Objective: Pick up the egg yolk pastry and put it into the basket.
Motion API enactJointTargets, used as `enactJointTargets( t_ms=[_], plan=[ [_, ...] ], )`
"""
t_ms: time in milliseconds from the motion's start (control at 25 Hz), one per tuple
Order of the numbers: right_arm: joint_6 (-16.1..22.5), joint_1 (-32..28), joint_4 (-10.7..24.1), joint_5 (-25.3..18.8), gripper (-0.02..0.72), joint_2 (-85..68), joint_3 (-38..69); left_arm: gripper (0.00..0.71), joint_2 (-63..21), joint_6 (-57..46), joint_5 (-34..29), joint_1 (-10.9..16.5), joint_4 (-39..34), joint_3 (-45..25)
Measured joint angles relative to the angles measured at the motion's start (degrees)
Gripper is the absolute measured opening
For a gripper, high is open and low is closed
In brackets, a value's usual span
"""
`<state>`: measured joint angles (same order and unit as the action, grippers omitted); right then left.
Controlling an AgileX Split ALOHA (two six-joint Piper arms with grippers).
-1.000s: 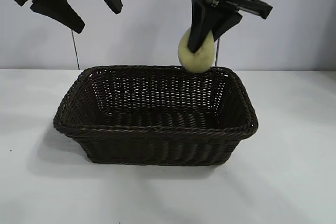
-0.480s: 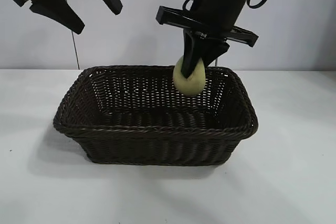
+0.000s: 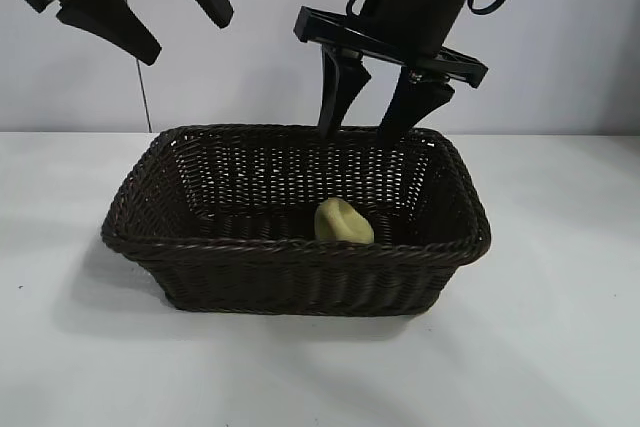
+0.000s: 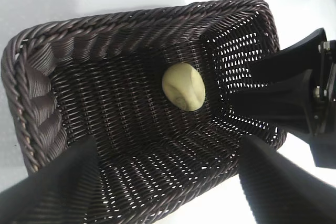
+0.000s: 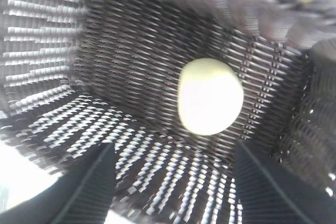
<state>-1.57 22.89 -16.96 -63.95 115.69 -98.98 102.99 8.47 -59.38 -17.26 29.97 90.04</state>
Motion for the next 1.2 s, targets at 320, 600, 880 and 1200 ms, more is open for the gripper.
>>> enactJointTargets(
  t_ms=[320,600,880,1200],
  plan=[
    [0.0,-1.0,0.0,-3.5,0.474,-3.7,-3.5,0.542,0.0,0.0,-0.3,0.0,0.0,0.0],
    [-2.0,-5.0,0.2,-6.6,0.474,-7.8,-4.5,0.542,0.0,0.0,-0.4,0.0,0.0,0.0],
    [-2.5,-6.8,1.3,-6.8,0.474,-9.3,-4.5,0.542,0.0,0.0,-0.4,0.0,0.0,0.0],
    [-2.6,-6.8,2.3,-6.8,0.474,-9.3,-4.5,0.542,0.0,0.0,-0.4,0.0,0.0,0.0]
  ],
)
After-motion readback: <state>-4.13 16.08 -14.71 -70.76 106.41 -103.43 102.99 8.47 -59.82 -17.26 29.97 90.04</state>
